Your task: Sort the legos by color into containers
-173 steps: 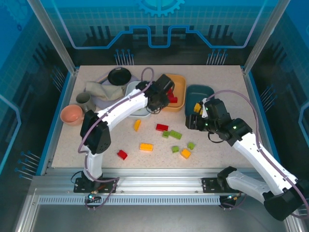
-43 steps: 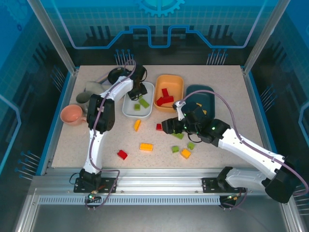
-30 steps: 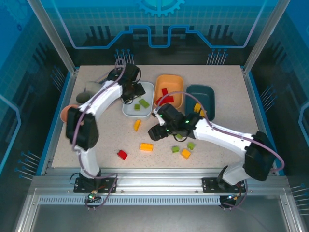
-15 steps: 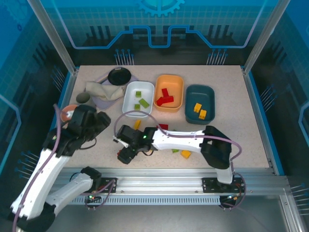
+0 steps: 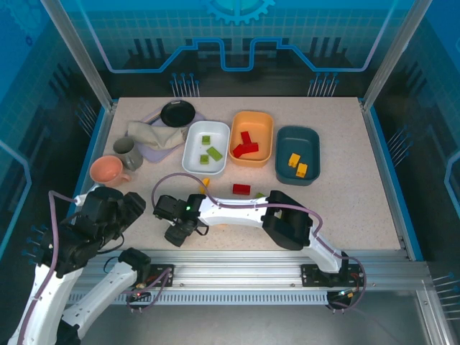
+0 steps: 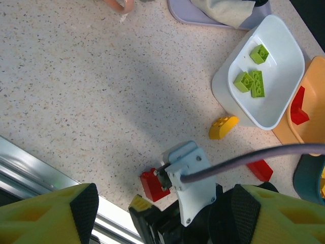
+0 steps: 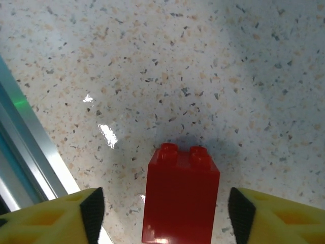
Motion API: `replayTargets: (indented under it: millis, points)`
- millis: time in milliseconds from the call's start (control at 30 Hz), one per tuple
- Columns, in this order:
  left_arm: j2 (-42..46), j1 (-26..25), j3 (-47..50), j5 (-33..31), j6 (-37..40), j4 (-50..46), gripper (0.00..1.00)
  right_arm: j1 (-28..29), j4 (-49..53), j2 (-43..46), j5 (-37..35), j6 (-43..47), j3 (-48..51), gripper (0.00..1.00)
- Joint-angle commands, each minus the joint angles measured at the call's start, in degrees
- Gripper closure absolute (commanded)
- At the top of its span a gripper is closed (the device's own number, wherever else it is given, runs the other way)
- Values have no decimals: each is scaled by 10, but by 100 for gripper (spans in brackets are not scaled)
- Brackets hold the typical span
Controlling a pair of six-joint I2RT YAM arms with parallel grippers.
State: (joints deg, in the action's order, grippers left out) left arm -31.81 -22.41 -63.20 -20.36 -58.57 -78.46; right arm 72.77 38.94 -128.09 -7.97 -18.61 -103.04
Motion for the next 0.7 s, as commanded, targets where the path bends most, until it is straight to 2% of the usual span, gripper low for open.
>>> replayTargets:
  millis: [0,267,500,667]
  points:
    - [7,-3,1,-5,3,-23,27,8,34,-26,-12,-15,-33,40]
    - [10,-3,17,26,20,7,28,3,56,-39,-33,-18,-55,64]
    - [-6,-3,55,78,40,82,29,-31,48,31,-53,-28,-30,70]
    - [-67,-4,73,155,72,187,29,-116,47,124,-77,-40,23,71]
